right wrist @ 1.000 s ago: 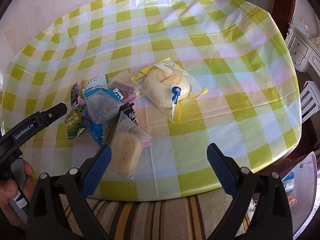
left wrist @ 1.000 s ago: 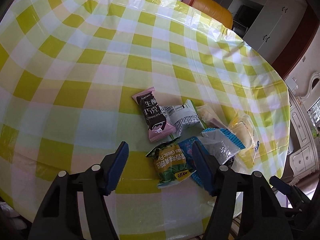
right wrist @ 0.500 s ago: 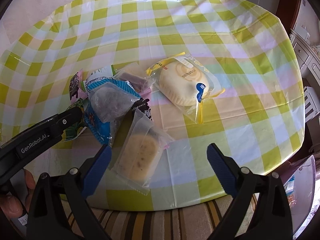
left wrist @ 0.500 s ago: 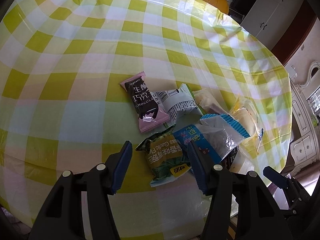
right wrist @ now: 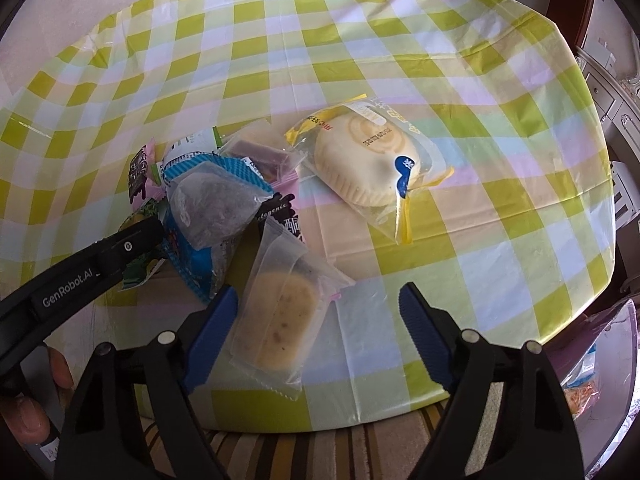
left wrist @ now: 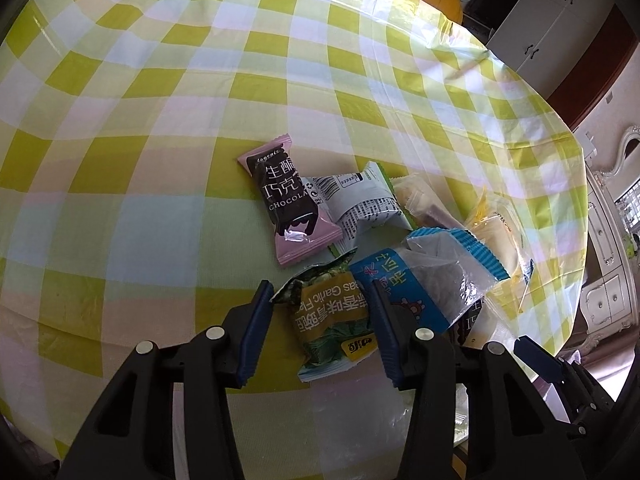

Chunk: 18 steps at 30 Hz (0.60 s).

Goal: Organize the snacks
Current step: 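Lower the left tool to another green peas bag while the right approaches the clear-wrapped cake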

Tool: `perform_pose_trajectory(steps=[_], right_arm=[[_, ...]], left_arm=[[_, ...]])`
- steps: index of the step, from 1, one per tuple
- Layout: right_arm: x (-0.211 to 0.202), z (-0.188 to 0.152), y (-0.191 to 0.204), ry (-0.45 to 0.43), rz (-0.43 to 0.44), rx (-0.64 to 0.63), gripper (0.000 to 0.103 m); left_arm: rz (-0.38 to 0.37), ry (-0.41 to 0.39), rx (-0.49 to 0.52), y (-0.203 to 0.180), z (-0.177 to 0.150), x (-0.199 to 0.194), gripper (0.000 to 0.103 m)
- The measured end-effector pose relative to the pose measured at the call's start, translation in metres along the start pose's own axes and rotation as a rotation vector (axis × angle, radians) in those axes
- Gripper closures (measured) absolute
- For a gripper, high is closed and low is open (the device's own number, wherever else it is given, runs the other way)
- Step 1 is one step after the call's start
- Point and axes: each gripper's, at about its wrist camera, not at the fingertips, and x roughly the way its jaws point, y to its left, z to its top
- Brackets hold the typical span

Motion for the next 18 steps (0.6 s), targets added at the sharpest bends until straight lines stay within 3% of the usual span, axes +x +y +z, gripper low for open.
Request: perform_pose_trajectory(steps=[3,6,8,11,18], right_arm=[[0.0,-0.001,0.001,0.003,0.001,-0.004,0.04],[0.003,-0.002,-0.002,0.025,0.007,0.012,0.042],[0.004,-0.003,-0.005,0.041,0.01,0.023,0.04],[0.007,-0.006,-0.007,0.078,0.001,0.035,0.026],[-0.001,-0.016,-0.017,0.102,0.004,0.094,0.025]], left_arm=[[0.0,0.001,0.002,0.0,0.0,0.0,0.058],[-0.001,0.001,0.005,-0.001,-0.001,-0.001,0.063],[0.002,0.0,0.008,-0.002,-0.002,-0.002,0.064],[0.003,0.0,0.005,-0.002,-0.003,-0.002,0.064],[0.006,-0.006,-0.001,0.0,-0.005,-0.005,0.065]])
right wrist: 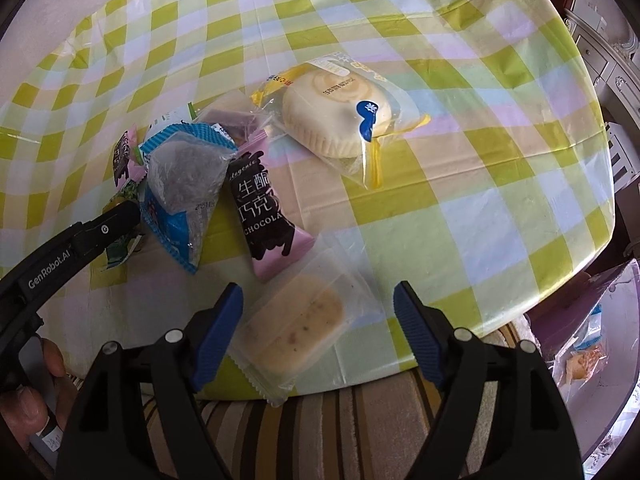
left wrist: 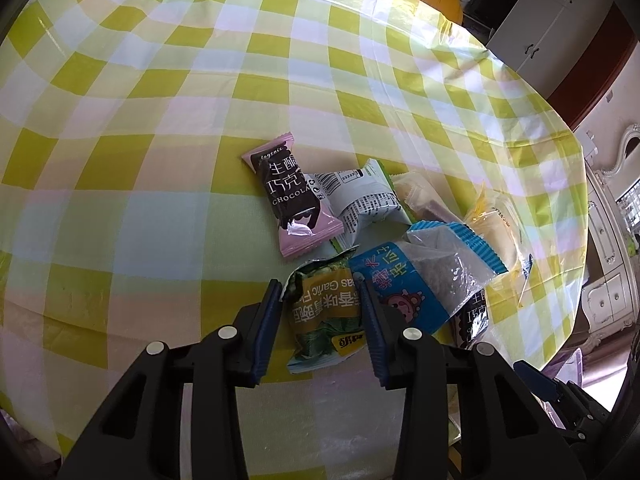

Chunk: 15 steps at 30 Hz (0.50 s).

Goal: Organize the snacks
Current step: 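Lower the left tool to another green peas bag while the right approaches the clear-wrapped cake, then grasp the green peas bag with the left tool while the right grasps the clear-wrapped cake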

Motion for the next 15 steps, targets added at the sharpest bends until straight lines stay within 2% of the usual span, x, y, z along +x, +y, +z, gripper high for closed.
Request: perform_pose_trajectory(steps=[7,15], right_arm=[[-0.003,-0.009,-0.004,0.038,0.016,0.021,0.023],[-0.008,-0.009,-0.019,0.027,-0.064,0.074,0.023]], left_arm=[[-0.001,-0.006,0.002,0.001,0.0,-0.002,0.065],[0.001,-0.012,0.009,-0.001,0.0,-0.005,0.065]])
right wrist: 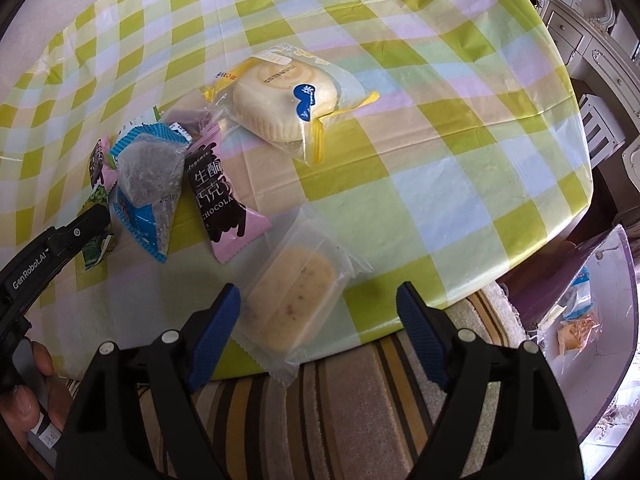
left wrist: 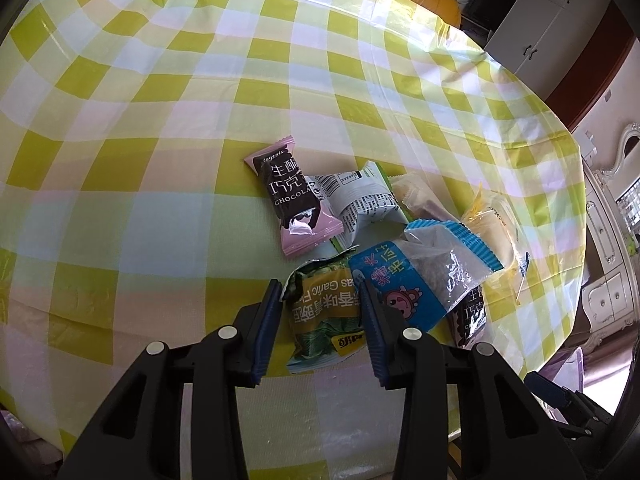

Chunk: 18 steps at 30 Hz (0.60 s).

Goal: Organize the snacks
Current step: 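Grasp the green peas bag with the left tool while the right grasps the clear-wrapped cake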

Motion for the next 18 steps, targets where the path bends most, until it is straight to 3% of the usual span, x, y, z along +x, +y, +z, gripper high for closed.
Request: perform_pose_trajectory(steps=[4,6,11,15,18], right_arm=[[0.004,0.001,0.002,0.012,0.007,-0.026,0.023],[0.006,0.002,0.004,0.021,0.04,-0.038,0.038],[0.01,0.006,0.011,0.025,0.083,-0.066,0.054],[0.009,0.01,0.01,0.016,0.121,-0.076,0.077],[0.004,0.012,0.008,-0.009,0.139,-0.088,0.084]], left_arm=[[0.002,0.004,0.006,0.0,0.0,-0.001,0.065],[0.004,0.008,0.007,0.0,-0.001,0.0,0.065],[0.006,0.013,0.012,0.0,-0.001,0.0,0.065],[0.003,0.01,0.018,-0.001,-0.002,-0.002,0.067],[-0.001,0.002,0.019,-0.003,-0.002,-0.005,0.068]])
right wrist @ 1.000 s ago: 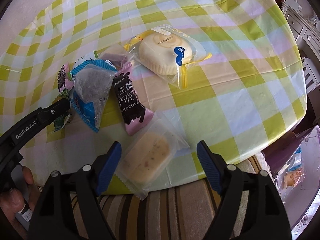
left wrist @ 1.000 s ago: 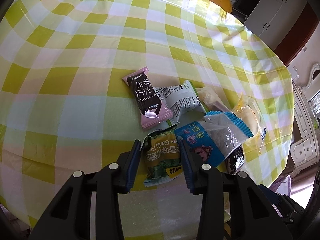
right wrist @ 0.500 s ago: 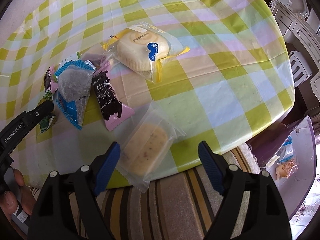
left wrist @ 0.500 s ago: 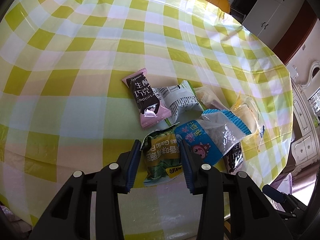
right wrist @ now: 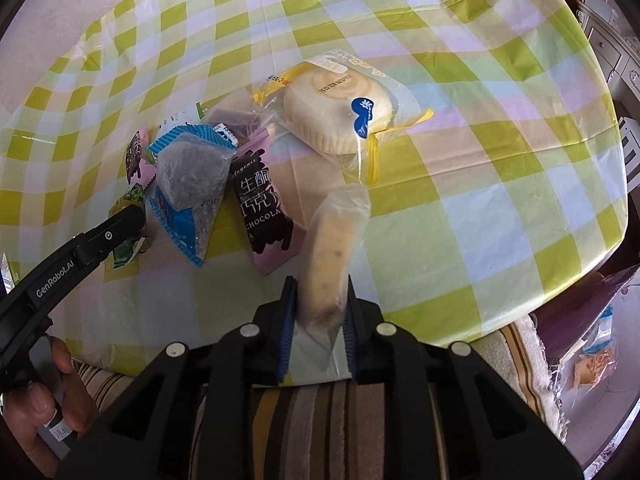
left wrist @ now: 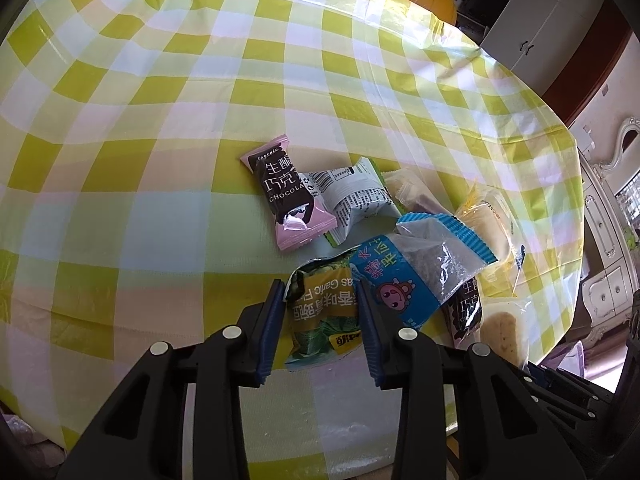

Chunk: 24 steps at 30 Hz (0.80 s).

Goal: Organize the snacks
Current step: 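Grasp the green peas bag with the left tool while the right grasps the clear-wrapped cake, then lift both held snacks and carry them over the purple-rimmed box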

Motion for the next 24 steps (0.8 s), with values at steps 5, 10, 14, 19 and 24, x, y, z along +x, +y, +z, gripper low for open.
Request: perform_pose_trajectory(steps=[5,10,14,19,24], right_arm=[[-0.004,0.003,-0.007,-0.02,0.017,0.001,0.085],[-0.017,0.004,-0.01,-0.06,0.026,-0.017,0.085],[-0.025,0.006,-0.021,-0.08,0.031,-0.004,0.085],[-0.036,0.006,-0.037,-0.103,0.029,0.012,0.085],[-0.045,0.005,-0.057,-0.121,0.026,0.039,0.085]], left_arm=[[-0.005,-0.009,-0.001,-0.001,0.0,-0.005,0.069],[-0.021,-0.034,0.004,-0.004,-0.003,-0.018,0.069],[-0.033,-0.041,0.003,-0.007,-0.005,-0.024,0.069],[-0.038,-0.05,0.012,-0.014,-0.005,-0.032,0.069],[-0.021,-0.068,0.01,-0.017,-0.006,-0.04,0.069]])
